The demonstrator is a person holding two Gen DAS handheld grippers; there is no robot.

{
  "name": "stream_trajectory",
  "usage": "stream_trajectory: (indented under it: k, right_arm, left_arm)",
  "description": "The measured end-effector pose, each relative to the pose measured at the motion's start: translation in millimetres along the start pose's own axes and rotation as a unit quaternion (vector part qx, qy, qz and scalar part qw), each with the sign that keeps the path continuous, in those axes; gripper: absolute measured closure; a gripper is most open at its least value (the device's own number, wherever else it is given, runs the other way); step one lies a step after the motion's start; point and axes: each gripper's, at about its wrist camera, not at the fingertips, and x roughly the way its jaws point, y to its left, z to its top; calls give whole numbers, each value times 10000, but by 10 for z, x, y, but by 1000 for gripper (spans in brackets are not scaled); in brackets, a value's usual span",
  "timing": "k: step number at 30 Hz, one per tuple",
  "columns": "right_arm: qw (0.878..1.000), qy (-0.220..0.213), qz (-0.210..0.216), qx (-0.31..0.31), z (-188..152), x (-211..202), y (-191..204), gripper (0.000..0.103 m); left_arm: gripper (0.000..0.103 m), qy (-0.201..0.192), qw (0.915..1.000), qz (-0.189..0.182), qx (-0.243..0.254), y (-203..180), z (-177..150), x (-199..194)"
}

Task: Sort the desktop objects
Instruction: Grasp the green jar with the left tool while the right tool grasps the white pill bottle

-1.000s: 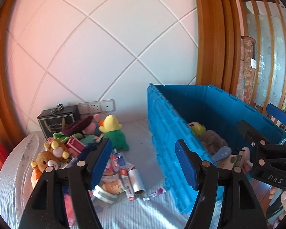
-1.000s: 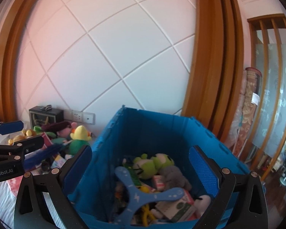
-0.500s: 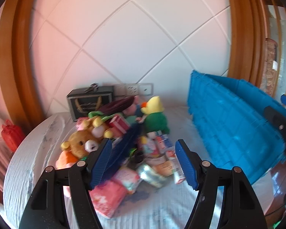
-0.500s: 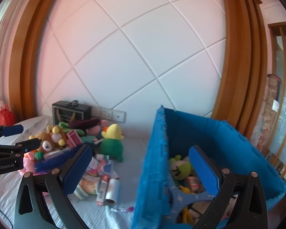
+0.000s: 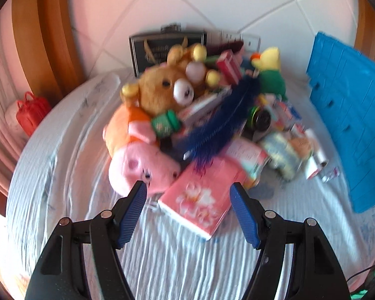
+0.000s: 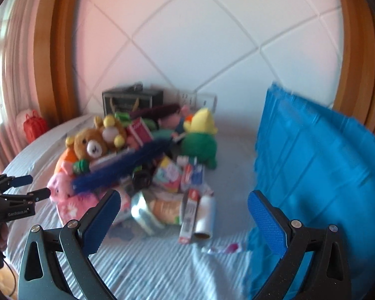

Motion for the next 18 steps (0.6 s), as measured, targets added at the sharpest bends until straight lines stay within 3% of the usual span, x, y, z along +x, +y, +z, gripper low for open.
stream_trajectory:
  k: [7, 14, 18]
  right_arm:
    - [9949, 991, 35, 190, -409, 648, -75, 0]
    - [9868, 1540, -88, 485, -549, 1078, -180, 0]
    - [9847, 1656, -105, 541, -529, 1249, -206, 0]
  left_arm:
    - [35, 635, 9979, -71, 33, -22, -62, 485]
    - [35, 681, 9966, -356, 290, -252, 138, 678]
    - [35, 629, 9964, -266, 494, -345, 269, 789]
